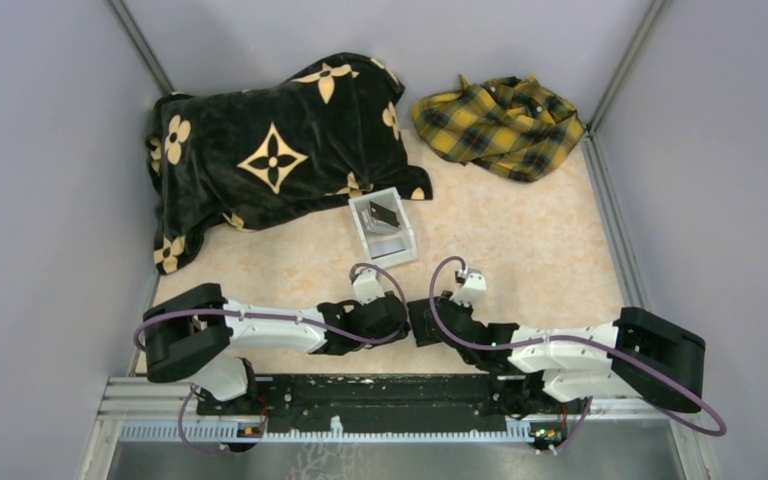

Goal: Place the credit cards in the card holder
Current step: Close the card holder at the center of the board.

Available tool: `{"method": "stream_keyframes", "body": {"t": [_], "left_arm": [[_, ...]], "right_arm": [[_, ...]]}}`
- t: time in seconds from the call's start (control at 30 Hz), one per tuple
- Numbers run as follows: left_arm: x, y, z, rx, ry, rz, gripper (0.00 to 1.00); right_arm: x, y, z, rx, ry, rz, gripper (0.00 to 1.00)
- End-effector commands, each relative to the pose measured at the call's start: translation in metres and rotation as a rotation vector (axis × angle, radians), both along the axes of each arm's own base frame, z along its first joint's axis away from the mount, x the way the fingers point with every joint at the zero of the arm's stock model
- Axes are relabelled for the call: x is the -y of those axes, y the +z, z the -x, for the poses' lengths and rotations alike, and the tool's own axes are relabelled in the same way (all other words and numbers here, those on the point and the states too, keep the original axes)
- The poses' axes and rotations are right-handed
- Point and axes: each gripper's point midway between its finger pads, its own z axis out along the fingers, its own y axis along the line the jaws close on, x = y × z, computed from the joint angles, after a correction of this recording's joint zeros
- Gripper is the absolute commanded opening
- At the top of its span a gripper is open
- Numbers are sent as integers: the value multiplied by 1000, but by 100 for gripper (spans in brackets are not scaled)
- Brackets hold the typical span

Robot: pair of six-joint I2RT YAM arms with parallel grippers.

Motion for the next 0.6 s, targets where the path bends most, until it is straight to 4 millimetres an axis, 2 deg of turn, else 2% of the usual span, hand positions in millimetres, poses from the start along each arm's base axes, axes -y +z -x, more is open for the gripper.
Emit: {"method": "stream_keyframes", "body": {"t": [0.0,0.3,0.57], "left_arm": [[-3,-11,2,5,-8,-58,49],[0,-19,2,-7,-1,-74,49],[4,-13,-2,7,9,-52,50]], "right_arm": [[29,-20,6,-31,32,193,9],[18,-1,0,21,65,162,16],[13,18,-3,71,79,124,22]]}}
